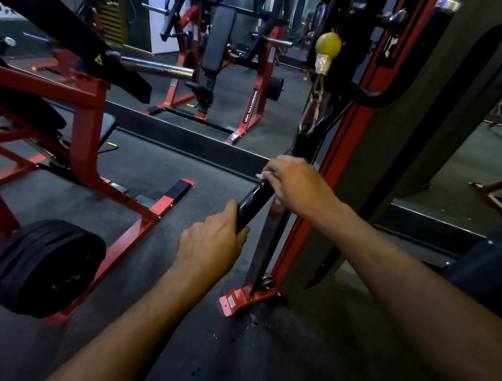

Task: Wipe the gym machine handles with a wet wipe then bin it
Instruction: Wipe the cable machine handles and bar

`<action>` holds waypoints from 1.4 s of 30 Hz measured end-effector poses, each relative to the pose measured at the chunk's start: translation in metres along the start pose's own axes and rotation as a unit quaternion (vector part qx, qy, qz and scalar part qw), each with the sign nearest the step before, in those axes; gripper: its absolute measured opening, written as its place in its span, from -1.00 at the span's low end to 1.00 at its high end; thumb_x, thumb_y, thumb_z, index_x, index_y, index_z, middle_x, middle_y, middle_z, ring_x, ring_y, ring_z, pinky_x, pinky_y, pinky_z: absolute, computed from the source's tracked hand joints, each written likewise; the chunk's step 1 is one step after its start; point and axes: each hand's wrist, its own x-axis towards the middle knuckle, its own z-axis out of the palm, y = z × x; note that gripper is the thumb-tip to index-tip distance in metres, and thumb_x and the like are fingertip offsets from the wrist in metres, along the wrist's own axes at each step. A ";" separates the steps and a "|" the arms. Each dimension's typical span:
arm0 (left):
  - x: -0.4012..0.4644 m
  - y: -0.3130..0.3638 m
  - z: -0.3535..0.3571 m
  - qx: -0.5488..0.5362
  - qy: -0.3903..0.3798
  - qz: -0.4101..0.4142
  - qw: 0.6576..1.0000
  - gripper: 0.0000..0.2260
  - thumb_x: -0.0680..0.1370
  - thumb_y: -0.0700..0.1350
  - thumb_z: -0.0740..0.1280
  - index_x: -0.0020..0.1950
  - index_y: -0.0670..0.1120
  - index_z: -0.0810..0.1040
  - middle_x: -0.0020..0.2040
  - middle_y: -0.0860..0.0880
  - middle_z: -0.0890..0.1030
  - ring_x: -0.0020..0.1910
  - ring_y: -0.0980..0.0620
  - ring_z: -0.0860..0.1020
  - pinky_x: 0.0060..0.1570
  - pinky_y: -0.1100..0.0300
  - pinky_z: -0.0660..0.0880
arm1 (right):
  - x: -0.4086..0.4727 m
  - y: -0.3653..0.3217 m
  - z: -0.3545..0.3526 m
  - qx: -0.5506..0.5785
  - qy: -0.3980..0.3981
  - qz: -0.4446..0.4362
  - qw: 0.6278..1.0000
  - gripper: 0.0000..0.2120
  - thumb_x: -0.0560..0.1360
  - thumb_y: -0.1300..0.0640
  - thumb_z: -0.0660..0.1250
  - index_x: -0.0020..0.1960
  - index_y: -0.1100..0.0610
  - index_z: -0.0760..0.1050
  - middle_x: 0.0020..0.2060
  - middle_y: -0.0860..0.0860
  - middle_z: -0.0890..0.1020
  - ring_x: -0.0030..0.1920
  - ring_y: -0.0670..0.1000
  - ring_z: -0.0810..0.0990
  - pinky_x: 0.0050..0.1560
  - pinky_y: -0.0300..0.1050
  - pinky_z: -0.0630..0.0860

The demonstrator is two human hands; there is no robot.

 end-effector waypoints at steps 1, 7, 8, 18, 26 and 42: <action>0.000 0.000 0.000 0.003 0.003 0.001 1.000 -0.70 0.68 0.18 0.17 0.32 0.06 0.29 0.04 -0.03 0.59 -0.21 0.02 0.41 -0.22 0.03 0.34 | 0.004 0.007 -0.005 0.004 0.004 0.018 1.000 -0.83 0.63 0.09 0.28 0.04 0.15 0.61 -0.07 0.04 0.61 -0.10 0.03 0.62 -0.06 -0.05 0.58; -0.004 0.002 0.005 0.030 0.040 0.016 0.999 -0.62 0.69 0.17 0.15 0.43 0.04 0.22 0.07 -0.01 0.58 -0.15 -0.04 0.58 -0.29 0.07 0.34 | -0.001 -0.010 0.002 0.010 0.003 -0.011 1.000 -0.84 0.62 0.09 0.29 0.03 0.13 0.62 -0.06 0.02 0.62 -0.06 0.00 0.60 -0.01 -0.10 0.56; -0.005 0.002 0.006 0.048 0.050 0.019 0.997 -0.58 0.70 0.16 0.14 0.49 0.04 0.18 0.10 -0.02 0.59 -0.10 -0.05 0.62 -0.30 0.09 0.32 | -0.003 -0.013 0.001 0.004 -0.014 -0.035 0.999 -0.84 0.62 0.09 0.29 0.03 0.13 0.62 -0.06 0.02 0.61 -0.05 0.00 0.60 -0.02 -0.09 0.56; -0.003 -0.007 0.012 0.067 0.078 0.016 0.995 -0.49 0.72 0.11 0.08 0.63 0.02 0.00 0.04 0.00 0.49 -0.32 0.14 0.35 -0.36 0.18 0.27 | 0.000 -0.025 0.005 -0.015 -0.030 -0.048 0.998 -0.82 0.63 0.09 0.26 0.04 0.15 0.61 -0.04 0.04 0.61 -0.06 0.03 0.61 -0.03 -0.03 0.59; -0.002 -0.007 0.013 0.072 0.083 0.018 0.994 -0.50 0.72 0.12 0.09 0.62 0.04 0.02 0.06 -0.01 0.52 -0.31 0.12 0.33 -0.34 0.16 0.28 | 0.029 -0.014 -0.007 -0.145 -0.054 0.041 0.987 -0.80 0.63 0.12 0.26 0.07 0.19 0.62 -0.01 0.11 0.63 -0.02 0.13 0.67 -0.03 0.01 0.64; 0.040 -0.037 -0.004 -0.330 -0.204 -0.030 0.921 -0.60 0.57 -0.24 0.40 0.26 0.16 0.40 -0.17 -0.08 0.54 -0.43 0.06 0.50 -0.50 0.22 0.42 | -0.004 0.019 0.025 0.124 0.077 0.005 0.989 -0.86 0.64 0.13 0.29 0.08 0.17 0.58 -0.06 0.00 0.57 -0.10 -0.10 0.53 -0.08 -0.32 0.46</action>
